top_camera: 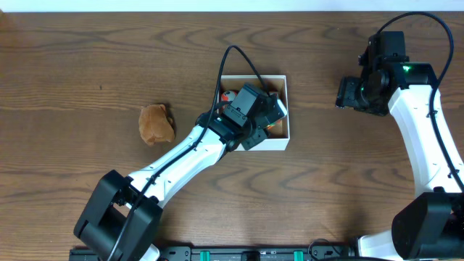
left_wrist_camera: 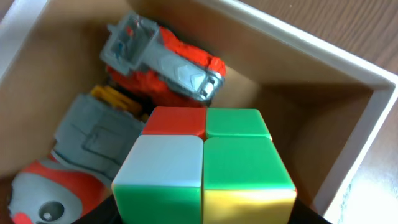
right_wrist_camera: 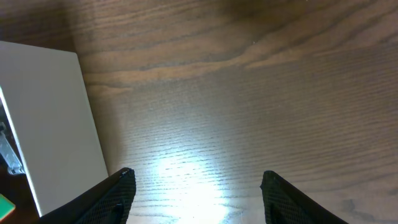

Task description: Pack container

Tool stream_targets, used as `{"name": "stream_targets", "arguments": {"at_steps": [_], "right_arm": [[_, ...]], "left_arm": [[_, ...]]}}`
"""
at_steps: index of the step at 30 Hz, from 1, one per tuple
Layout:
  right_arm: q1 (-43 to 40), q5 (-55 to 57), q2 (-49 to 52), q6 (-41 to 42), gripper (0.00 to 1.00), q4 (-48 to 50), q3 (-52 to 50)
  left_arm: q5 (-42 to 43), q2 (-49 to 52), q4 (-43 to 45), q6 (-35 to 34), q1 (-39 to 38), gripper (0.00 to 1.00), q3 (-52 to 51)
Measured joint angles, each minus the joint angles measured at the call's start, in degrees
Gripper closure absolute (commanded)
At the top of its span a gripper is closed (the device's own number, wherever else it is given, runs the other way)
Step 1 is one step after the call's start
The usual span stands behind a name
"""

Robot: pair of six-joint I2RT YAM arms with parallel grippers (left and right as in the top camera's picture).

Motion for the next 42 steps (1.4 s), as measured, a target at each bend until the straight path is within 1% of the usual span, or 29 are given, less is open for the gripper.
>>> {"name": "stream_targets", "arguments": {"at_steps": [6, 10, 13, 14, 15, 19, 20, 22, 24, 26, 28, 30, 33, 35, 37, 39, 42], "right_arm": [[0.0, 0.0, 0.0, 0.0, 0.32, 0.0, 0.0], [0.0, 0.0, 0.0, 0.0, 0.32, 0.0, 0.0], [0.0, 0.0, 0.0, 0.0, 0.32, 0.0, 0.0], [0.0, 0.0, 0.0, 0.0, 0.32, 0.0, 0.0], [0.0, 0.0, 0.0, 0.0, 0.32, 0.0, 0.0], [0.0, 0.0, 0.0, 0.0, 0.32, 0.0, 0.0], [0.0, 0.0, 0.0, 0.0, 0.32, 0.0, 0.0], [0.0, 0.0, 0.0, 0.0, 0.32, 0.0, 0.0], [0.0, 0.1, 0.0, 0.0, 0.32, 0.0, 0.0], [0.0, 0.1, 0.0, 0.0, 0.32, 0.0, 0.0], [0.0, 0.1, 0.0, 0.0, 0.32, -0.1, 0.0], [0.0, 0.1, 0.0, 0.0, 0.32, -0.1, 0.0], [0.0, 0.1, 0.0, 0.0, 0.32, -0.1, 0.0], [0.0, 0.1, 0.0, 0.0, 0.32, -0.1, 0.0], [0.0, 0.1, 0.0, 0.0, 0.32, -0.1, 0.0], [0.0, 0.1, 0.0, 0.0, 0.32, 0.0, 0.0], [0.0, 0.1, 0.0, 0.0, 0.32, -0.1, 0.0]], "left_arm": [[-0.1, 0.0, -4.3, 0.0, 0.0, 0.94, 0.2], [-0.1, 0.0, -4.3, 0.0, 0.0, 0.94, 0.2], [-0.1, 0.0, -3.3, 0.0, 0.0, 0.83, 0.2], [-0.1, 0.0, -2.8, 0.0, 0.0, 0.75, 0.2], [-0.1, 0.0, -2.3, 0.0, 0.0, 0.74, 0.2], [-0.1, 0.0, -0.8, 0.0, 0.0, 0.74, 0.2], [-0.1, 0.0, -0.7, 0.0, 0.0, 0.76, 0.2], [-0.1, 0.0, -0.9, 0.0, 0.0, 0.87, 0.2], [-0.1, -0.5, -1.9, 0.0, 0.0, 0.87, 0.2], [-0.1, -1.9, -4.8, -0.1, 0.0, 0.87, 0.2], [-0.1, -3.9, -9.5, -1.2, 0.0, 0.94, 0.3], [-1.1, -5.6, -16.6, -3.5, 0.0, 0.94, 1.7], [-3.2, -6.3, -29.9, -7.2, 0.0, 0.94, 7.1], [-4.2, -6.3, -34.8, -8.8, 0.0, 0.94, 11.0], [-4.7, -6.4, -36.7, -9.9, 0.0, 0.94, 15.0], [-5.1, -6.4, -36.7, -10.6, 0.0, 0.94, 18.8], [-5.6, -6.4, -36.4, -10.5, 0.0, 0.94, 21.7]]}}
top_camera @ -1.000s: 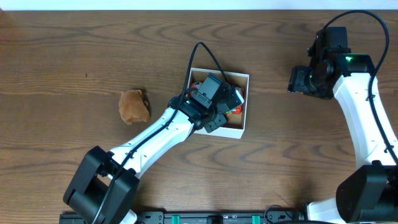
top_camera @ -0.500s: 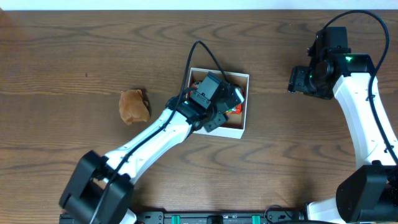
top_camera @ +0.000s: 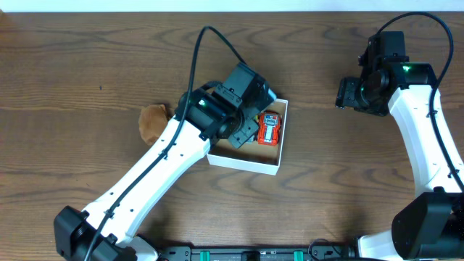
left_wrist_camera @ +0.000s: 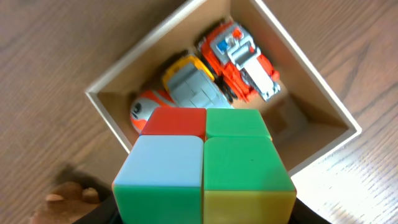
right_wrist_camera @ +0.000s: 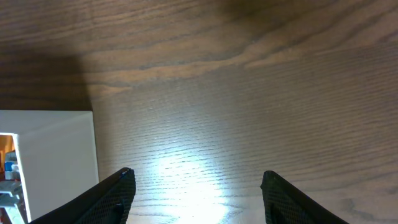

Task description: Pack container

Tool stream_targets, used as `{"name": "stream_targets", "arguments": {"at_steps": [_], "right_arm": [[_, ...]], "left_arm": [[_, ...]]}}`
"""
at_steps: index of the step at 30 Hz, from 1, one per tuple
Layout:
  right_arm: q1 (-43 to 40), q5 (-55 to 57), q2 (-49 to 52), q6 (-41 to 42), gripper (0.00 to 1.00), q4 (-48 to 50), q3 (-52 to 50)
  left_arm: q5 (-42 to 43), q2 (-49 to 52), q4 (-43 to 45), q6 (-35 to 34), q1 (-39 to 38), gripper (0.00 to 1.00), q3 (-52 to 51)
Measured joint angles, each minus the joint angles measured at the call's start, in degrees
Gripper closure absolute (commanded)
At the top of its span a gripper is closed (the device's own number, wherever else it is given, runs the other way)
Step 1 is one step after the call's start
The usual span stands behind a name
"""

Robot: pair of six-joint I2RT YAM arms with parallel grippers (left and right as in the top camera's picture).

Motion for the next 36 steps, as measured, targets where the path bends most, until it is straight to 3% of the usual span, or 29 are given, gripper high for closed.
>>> {"name": "stream_targets", "arguments": {"at_steps": [15, 33, 36], "right_arm": [[0.0, 0.0, 0.0, 0.0, 0.32, 0.0, 0.0], [0.0, 0.0, 0.0, 0.0, 0.32, 0.0, 0.0], [0.0, 0.0, 0.0, 0.0, 0.32, 0.0, 0.0]], "left_arm": [[2.0, 10.3, -3.1, 6.1, -1.7, 0.94, 0.3], [2.8, 19.1, -2.8, 6.5, -5.1, 0.93, 0.3], [2.9, 19.2, -2.8, 6.5, -5.2, 0.62, 0.3]]}}
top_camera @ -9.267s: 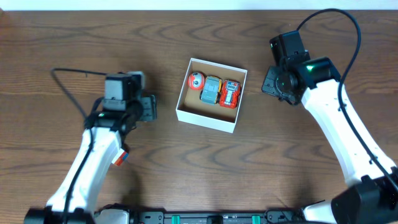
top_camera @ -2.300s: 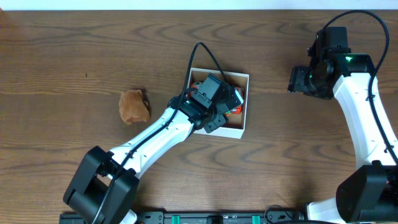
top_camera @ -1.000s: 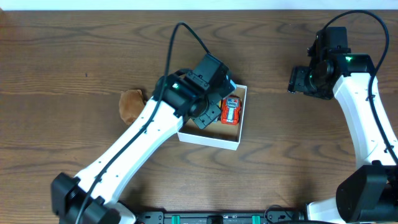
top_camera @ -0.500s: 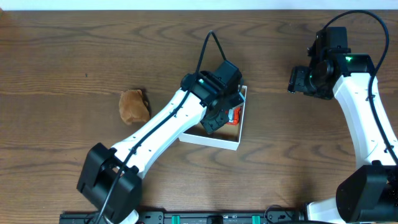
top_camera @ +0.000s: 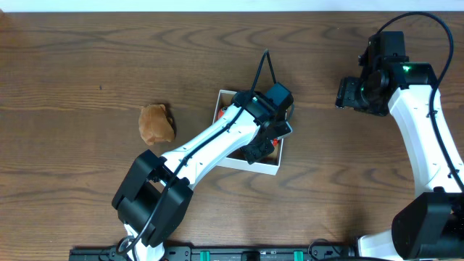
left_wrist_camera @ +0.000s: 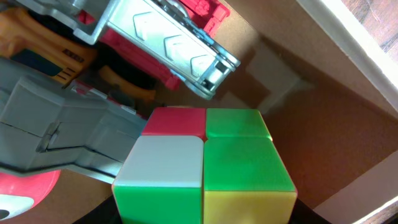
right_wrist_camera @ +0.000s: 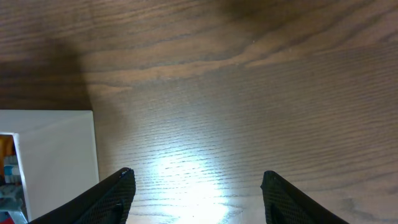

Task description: Pack container

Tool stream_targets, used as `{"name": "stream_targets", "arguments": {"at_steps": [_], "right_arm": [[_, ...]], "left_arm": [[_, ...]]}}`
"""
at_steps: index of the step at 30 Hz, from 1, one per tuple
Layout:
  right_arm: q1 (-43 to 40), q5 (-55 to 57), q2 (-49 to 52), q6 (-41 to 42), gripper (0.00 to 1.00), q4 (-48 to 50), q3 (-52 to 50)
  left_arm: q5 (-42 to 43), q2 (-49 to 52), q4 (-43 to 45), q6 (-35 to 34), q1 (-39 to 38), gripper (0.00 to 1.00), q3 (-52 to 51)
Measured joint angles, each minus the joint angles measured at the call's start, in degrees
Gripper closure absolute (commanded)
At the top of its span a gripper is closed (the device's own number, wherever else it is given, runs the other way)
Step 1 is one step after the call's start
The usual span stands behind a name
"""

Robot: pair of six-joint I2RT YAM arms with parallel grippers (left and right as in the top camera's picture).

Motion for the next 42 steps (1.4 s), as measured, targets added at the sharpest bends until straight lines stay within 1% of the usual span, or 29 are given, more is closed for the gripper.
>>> {"name": "stream_targets", "arguments": {"at_steps": [1, 7, 8, 11, 15, 16, 18, 19, 20, 21, 24, 28, 33, 37, 42], "right_arm": [[0.0, 0.0, 0.0, 0.0, 0.32, 0.0, 0.0], [0.0, 0.0, 0.0, 0.0, 0.32, 0.0, 0.0], [0.0, 0.0, 0.0, 0.0, 0.32, 0.0, 0.0], [0.0, 0.0, 0.0, 0.0, 0.32, 0.0, 0.0], [0.0, 0.0, 0.0, 0.0, 0.32, 0.0, 0.0], [0.0, 0.0, 0.0, 0.0, 0.32, 0.0, 0.0], [0.0, 0.0, 0.0, 0.0, 0.32, 0.0, 0.0], [0.0, 0.0, 0.0, -0.1, 0.32, 0.0, 0.0], [0.0, 0.0, 0.0, -0.1, 0.32, 0.0, 0.0], [0.0, 0.0, 0.0, -0.1, 0.32, 0.0, 0.0], [0.0, 0.0, 0.0, -0.1, 0.32, 0.0, 0.0], [0.0, 0.0, 0.0, -0.1, 0.32, 0.0, 0.0], [0.0, 0.0, 0.0, -0.1, 0.32, 0.0, 0.0], [0.0, -0.6, 0.0, -0.2, 0.32, -0.4, 0.0], [0.3, -1.8, 0.0, -0.6, 0.33, -1.3, 0.0]], "left_arm": [[0.0, 0.0, 0.0, 0.0, 0.0, 0.53, 0.0], [0.0, 0.0, 0.1, 0.4, 0.0, 0.25, 0.0], [-0.1, 0.0, 0.2, 0.5, 0.0, 0.22, 0.0], [-0.2, -0.2, 0.1, 0.6, 0.2, 0.18, 0.0], [-0.2, -2.4, -0.3, 0.7, 0.1, 0.19, 0.0], [-0.2, -3.1, -0.5, 0.7, 0.1, 0.20, 0.0], [-0.8, -5.1, -1.2, 0.5, 0.1, 0.31, 0.0], [-1.5, -6.2, -1.9, 0.6, 0.1, 0.39, 0.0], [-2.0, -6.9, -2.6, 0.2, 0.1, 0.52, 0.1], [-2.7, -7.6, -3.5, 0.2, 0.2, 0.62, 0.1], [-3.7, -8.4, -5.4, -1.0, 0.8, 0.86, 0.1], [-4.6, -8.4, -5.2, -3.5, 3.4, 0.94, 0.1], [-4.5, -8.3, -3.0, -6.6, 6.3, 0.94, -0.9], [-3.6, -7.8, -0.5, -7.6, 6.4, 0.94, -2.6], [-2.8, -6.3, -0.1, -8.0, 6.3, 0.94, -4.7]]}}
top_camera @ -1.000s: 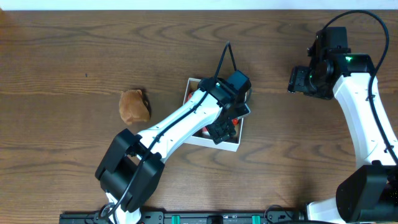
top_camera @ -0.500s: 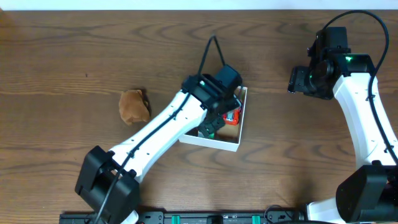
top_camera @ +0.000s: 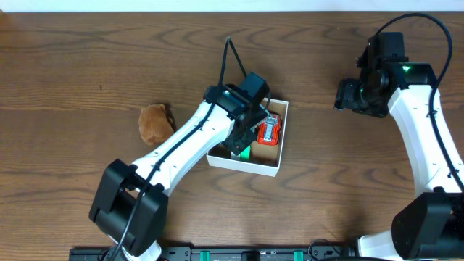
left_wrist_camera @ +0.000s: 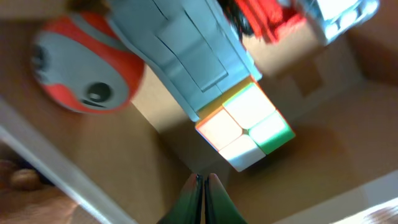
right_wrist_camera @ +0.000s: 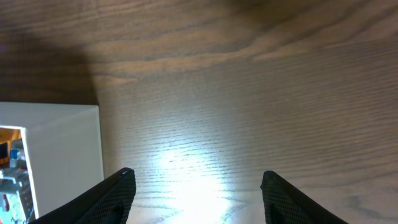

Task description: Pack container

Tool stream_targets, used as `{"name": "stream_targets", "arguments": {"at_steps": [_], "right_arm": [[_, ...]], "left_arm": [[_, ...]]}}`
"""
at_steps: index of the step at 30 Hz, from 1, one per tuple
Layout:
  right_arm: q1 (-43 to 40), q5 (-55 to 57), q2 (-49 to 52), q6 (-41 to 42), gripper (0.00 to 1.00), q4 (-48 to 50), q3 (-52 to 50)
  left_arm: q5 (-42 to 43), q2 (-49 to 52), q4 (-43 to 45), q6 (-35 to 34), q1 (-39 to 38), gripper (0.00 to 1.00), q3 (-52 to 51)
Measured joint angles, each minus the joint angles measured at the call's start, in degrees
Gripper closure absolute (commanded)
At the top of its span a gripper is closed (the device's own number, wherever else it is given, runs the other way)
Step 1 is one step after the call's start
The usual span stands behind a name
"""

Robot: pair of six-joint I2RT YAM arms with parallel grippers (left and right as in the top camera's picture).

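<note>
A white box (top_camera: 243, 166) sits mid-table, turned slightly. In the left wrist view a multicoloured puzzle cube (left_wrist_camera: 245, 124) lies on the box floor beside a grey toy (left_wrist_camera: 186, 56), an orange and grey ball toy (left_wrist_camera: 87, 68) and a red toy vehicle (left_wrist_camera: 280, 12). My left gripper (left_wrist_camera: 202, 186) hangs just above the box floor, shut with nothing between its fingers, a little short of the cube. Overhead, the cube's green face (top_camera: 245, 153) peeks out under the left wrist. My right gripper (right_wrist_camera: 198, 186) is open over bare table, right of the box.
A brown lumpy object (top_camera: 156, 123) lies on the table left of the box. The box's white wall (right_wrist_camera: 50, 155) shows at the left edge of the right wrist view. The right arm (top_camera: 420, 138) stands along the table's right side.
The left gripper held the cube low inside the box; now the cube lies free on the box floor and the gripper is drawn back, shut on nothing. The right arm has hardly moved.
The left gripper held the cube just over the toys in the box. Then it held the cube higher above the box, which had shifted and turned. Then the cube was down beside the toys, and now it rests in the box, released.
</note>
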Motion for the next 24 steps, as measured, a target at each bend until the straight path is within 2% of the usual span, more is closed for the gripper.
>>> {"name": "stream_targets", "arguments": {"at_steps": [6, 24], "right_arm": [[1.4, -0.8, 0.0, 0.0, 0.33, 0.2, -0.3], [10.8, -5.2, 0.0, 2.6, 0.33, 10.3, -11.6]], "left_arm": [[0.2, 2.2, 0.0, 0.0, 0.0, 0.94, -1.6], [3.2, 5.9, 2.7, 0.0, 0.0, 0.94, -1.6]]}}
